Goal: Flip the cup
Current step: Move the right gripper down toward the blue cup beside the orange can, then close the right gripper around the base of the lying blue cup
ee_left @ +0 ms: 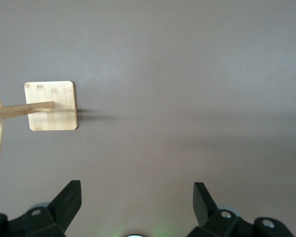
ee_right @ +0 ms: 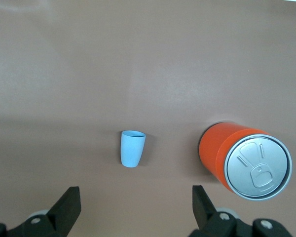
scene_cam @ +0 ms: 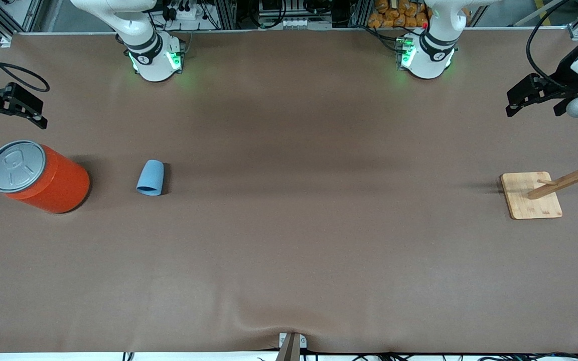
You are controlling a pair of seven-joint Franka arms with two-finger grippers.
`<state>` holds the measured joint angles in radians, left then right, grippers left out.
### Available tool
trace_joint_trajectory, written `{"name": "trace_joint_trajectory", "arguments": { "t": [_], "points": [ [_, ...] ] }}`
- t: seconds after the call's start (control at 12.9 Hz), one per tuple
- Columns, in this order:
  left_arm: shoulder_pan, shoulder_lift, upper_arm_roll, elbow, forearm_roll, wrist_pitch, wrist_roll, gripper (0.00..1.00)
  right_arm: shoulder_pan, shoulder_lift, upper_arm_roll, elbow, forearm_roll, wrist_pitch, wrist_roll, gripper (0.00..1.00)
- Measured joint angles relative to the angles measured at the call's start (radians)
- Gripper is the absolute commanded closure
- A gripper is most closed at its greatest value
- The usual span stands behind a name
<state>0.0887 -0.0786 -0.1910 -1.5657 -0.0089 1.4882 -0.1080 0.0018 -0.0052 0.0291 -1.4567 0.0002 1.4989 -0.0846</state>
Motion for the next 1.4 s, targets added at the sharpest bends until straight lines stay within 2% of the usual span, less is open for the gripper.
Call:
{"name": "trace_joint_trajectory", "arguments": {
  "t": [0.62, 1.01, 1.16, 1.4],
  "points": [
    [0.003, 0.001, 0.006, 0.032, 0.000, -0.021, 0.000, 0.00, 0.000, 0.014, 0.001, -0.001, 0.000, -0.008, -0.010, 0.00],
    [0.003, 0.002, 0.006, 0.033, 0.000, -0.025, 0.002, 0.00, 0.002, 0.182, 0.007, -0.012, 0.001, -0.010, -0.019, 0.00],
    [0.003, 0.002, 0.006, 0.033, 0.000, -0.025, 0.002, 0.00, 0.010, 0.220, 0.013, -0.076, 0.007, 0.044, 0.006, 0.00],
    [0.003, 0.003, 0.006, 0.033, 0.000, -0.026, 0.002, 0.00, 0.023, 0.216, 0.019, -0.266, 0.034, 0.199, 0.059, 0.00]
  ]
}}
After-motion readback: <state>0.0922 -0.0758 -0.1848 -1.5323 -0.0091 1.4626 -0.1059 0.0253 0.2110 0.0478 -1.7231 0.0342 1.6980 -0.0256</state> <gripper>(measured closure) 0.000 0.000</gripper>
